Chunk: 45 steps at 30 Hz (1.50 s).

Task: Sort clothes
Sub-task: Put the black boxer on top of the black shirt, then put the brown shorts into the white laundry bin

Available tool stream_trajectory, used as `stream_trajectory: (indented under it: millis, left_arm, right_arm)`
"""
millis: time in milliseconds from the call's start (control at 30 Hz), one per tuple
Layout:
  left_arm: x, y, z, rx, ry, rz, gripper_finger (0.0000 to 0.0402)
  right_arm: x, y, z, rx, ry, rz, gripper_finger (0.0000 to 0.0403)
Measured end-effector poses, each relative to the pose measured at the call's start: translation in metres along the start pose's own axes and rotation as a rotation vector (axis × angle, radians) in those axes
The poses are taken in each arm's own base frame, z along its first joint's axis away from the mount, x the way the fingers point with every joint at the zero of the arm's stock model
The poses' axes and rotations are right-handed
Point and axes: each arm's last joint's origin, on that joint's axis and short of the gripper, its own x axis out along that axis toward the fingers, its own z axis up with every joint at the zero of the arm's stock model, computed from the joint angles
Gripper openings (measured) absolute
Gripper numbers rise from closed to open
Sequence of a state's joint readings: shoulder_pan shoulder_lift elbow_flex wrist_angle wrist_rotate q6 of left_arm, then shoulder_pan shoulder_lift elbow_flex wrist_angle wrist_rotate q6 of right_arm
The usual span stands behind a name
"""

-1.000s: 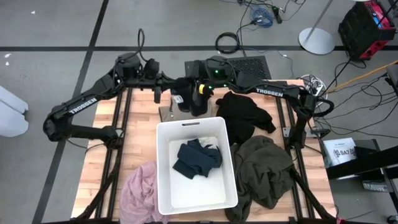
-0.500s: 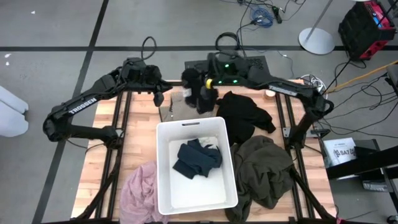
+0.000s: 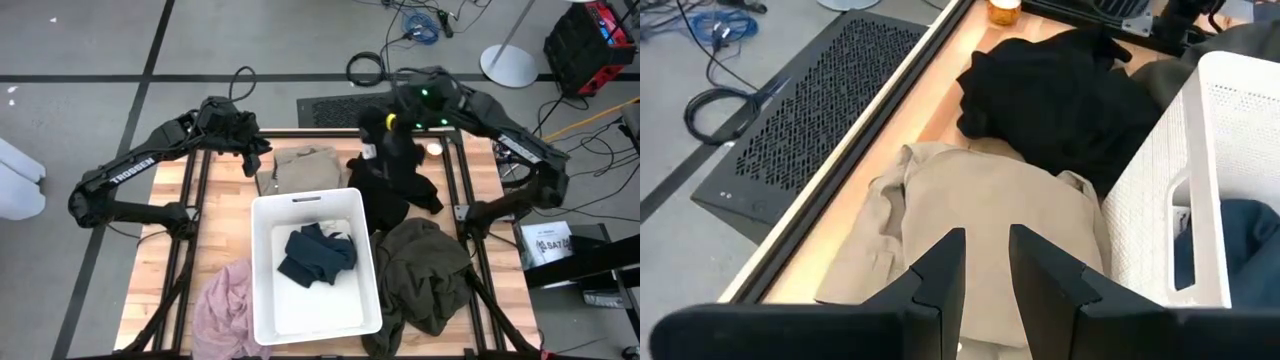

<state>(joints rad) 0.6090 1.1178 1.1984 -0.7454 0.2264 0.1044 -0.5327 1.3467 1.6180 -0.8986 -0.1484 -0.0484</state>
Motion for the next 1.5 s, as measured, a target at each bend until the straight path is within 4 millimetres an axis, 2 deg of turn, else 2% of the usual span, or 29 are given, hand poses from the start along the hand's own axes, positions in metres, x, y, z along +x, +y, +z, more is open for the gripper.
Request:
stream_trajectory:
  millis: [100,267,400,567,667,867,1067,1267,1367,1500]
  left_arm:
    - [0.000,0.000,0.000,0.011,0.000,0.000,0.0089]
    - [0.000,0.000,0.000,0.009,-0.003,0.001,0.0089]
    - [0.000,0.000,0.001,0.009,-0.011,0.002,0.0089]
    - [0.000,0.001,0.007,-0.022,-0.074,0.017,0.0089]
    - [0.000,0.002,0.010,-0.023,-0.105,0.028,0.0089]
    - [0.000,0.002,0.010,-0.024,-0.104,0.028,0.0089]
    - [0.000,0.000,0.009,-0.101,-0.097,-0.028,0.0089]
    - [0.000,-0.002,0.009,-0.095,-0.098,-0.105,0.0089]
    - [0.002,-0.001,0.006,-0.071,-0.085,-0.078,0.0089]
    - [0.014,0.006,-0.008,-0.023,-0.053,-0.068,0.0089]
  right_arm:
    - [-0.001,-0.001,-0.027,0.064,0.062,-0.009,0.0005]
    - [0.000,-0.003,-0.086,0.226,0.166,-0.098,0.0005]
    - [0.013,-0.006,-0.127,0.369,0.258,-0.128,0.0009]
    - [0.039,-0.008,-0.159,0.418,0.319,-0.139,0.0010]
    - [0.054,-0.010,-0.169,0.434,0.324,-0.141,0.0013]
    - [0.066,-0.012,-0.169,0.433,0.347,-0.143,0.0052]
    - [0.059,-0.012,-0.160,0.387,0.352,-0.137,0.0137]
    - [0.039,-0.011,-0.123,0.347,0.248,-0.125,0.0220]
    - [0.024,-0.010,-0.105,0.344,0.217,-0.121,0.0243]
    - [0.004,-0.008,-0.084,0.342,0.171,-0.119,0.0259]
